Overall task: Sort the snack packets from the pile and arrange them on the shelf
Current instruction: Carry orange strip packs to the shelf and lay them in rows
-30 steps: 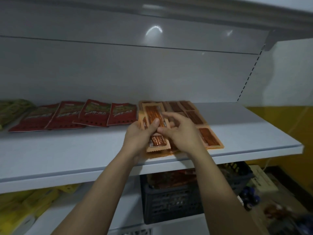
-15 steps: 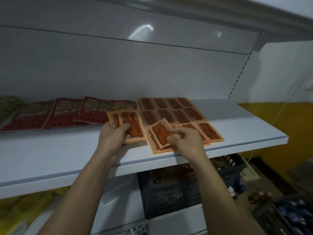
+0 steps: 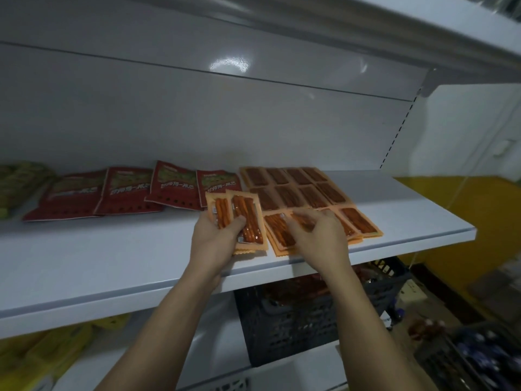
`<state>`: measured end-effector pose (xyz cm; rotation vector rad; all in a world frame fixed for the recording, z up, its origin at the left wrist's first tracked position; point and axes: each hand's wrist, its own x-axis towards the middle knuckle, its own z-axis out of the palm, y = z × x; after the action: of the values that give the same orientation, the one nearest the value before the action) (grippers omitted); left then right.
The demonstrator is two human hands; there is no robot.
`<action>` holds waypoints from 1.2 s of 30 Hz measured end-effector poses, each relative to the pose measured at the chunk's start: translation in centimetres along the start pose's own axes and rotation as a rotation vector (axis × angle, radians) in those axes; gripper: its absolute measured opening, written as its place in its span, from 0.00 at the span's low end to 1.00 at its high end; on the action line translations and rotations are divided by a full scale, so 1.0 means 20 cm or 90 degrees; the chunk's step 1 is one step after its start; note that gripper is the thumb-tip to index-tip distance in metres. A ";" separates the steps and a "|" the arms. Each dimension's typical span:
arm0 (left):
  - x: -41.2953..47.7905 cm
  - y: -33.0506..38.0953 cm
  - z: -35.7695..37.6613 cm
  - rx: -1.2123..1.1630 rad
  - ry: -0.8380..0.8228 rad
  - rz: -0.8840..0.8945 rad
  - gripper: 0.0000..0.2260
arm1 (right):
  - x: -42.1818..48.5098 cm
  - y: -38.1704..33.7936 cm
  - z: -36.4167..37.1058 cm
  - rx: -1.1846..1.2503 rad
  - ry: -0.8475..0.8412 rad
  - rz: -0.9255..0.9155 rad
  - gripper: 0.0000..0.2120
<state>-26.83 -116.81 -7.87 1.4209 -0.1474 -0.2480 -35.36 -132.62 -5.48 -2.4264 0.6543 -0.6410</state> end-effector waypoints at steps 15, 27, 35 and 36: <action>0.01 0.17 0.29 0.002 -0.083 0.025 0.08 | 0.30 0.05 -0.23 0.358 -0.019 0.071 0.13; 0.02 0.03 0.36 0.029 -0.027 -0.045 0.04 | 0.41 0.30 -0.13 0.061 -0.198 0.078 0.17; 0.03 0.01 0.42 -0.033 0.008 -0.059 0.05 | 0.40 0.33 -0.13 -0.038 -0.214 -0.019 0.16; 0.03 0.01 0.43 -0.038 0.015 -0.053 0.06 | 0.40 0.33 -0.14 -0.029 -0.222 -0.036 0.17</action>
<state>-28.36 -125.24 -6.40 1.3712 -0.0617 -0.3013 -32.79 -143.02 -5.01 -2.5194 0.4620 -0.2150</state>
